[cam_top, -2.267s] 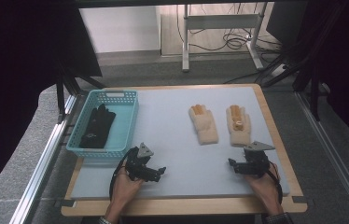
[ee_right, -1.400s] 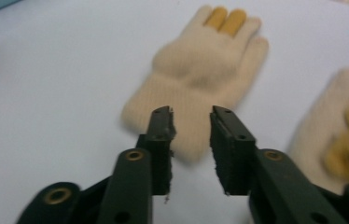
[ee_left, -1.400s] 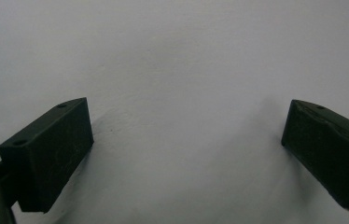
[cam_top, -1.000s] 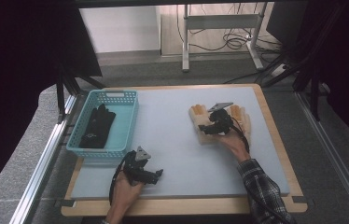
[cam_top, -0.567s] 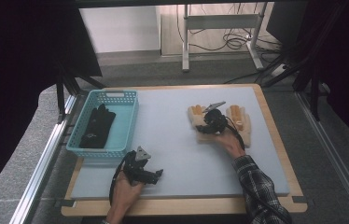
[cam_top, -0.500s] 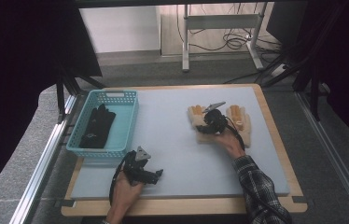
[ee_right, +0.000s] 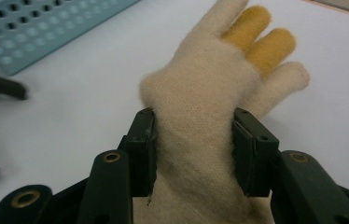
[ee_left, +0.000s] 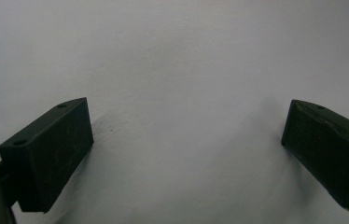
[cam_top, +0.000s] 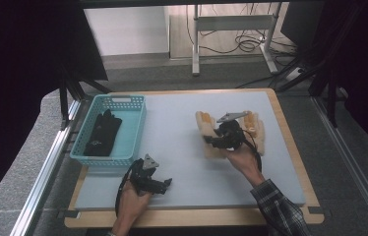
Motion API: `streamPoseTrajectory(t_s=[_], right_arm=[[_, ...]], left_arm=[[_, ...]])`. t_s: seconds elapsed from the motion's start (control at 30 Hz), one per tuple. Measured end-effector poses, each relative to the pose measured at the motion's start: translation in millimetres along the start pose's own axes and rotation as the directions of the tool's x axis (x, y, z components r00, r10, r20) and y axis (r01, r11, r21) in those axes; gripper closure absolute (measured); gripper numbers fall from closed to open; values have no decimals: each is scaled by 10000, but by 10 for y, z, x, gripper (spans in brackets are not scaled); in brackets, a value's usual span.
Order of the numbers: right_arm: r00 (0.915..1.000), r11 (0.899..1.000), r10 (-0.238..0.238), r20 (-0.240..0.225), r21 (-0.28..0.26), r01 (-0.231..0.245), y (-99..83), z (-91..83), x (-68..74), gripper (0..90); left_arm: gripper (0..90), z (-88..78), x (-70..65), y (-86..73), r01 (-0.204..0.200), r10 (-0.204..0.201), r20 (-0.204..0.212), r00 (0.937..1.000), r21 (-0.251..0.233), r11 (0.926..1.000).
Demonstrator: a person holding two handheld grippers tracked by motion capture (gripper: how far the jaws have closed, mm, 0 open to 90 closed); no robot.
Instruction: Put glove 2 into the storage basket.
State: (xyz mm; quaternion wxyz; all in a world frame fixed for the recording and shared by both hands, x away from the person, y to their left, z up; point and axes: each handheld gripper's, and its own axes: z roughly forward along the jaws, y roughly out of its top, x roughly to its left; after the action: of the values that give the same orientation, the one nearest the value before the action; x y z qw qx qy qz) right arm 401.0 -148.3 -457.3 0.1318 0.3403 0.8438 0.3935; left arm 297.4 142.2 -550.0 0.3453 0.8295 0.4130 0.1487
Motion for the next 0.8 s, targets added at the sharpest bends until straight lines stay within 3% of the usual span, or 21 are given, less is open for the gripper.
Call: streamPoseTrajectory(t_s=[0.03,0.07,0.2,0.37,0.4,0.47,0.5,0.67,0.8], right_arm=[[10000,10000,0,0,0,0,0,0,0,539],[10000,10000,-17,-30,18,17,-89,-25,162,534],[9990,9988,-383,235,322,376,-355,79,399,516],[9997,9975,-223,-52,664,226,-564,217,425,417],[9996,9980,-273,-32,563,274,-581,181,408,373],[9997,9993,-236,0,282,236,-575,73,366,369],[9998,9996,-214,56,184,213,-578,10,335,386],[9991,9989,146,392,439,-163,-736,-178,131,692],[9993,9959,271,256,854,-292,-920,-127,99,746]], left_arm=[[21,0,0,0,0,0,0,10000,0,10000],[21,0,0,0,-3,3,-6,10000,-7,10000],[21,0,0,-1,-16,16,-8,10000,1,10000],[22,0,-2,-2,26,-26,-3,10000,-4,10000],[22,0,0,-1,0,0,-7,10000,-5,10000],[22,-1,-2,-1,16,-16,-6,10000,-1,10000],[22,-1,-2,-1,14,-14,-9,10000,-1,10000],[22,0,-3,-1,17,-17,-7,10000,-4,10000],[22,0,-3,-2,18,-18,-7,10000,-12,10000]])
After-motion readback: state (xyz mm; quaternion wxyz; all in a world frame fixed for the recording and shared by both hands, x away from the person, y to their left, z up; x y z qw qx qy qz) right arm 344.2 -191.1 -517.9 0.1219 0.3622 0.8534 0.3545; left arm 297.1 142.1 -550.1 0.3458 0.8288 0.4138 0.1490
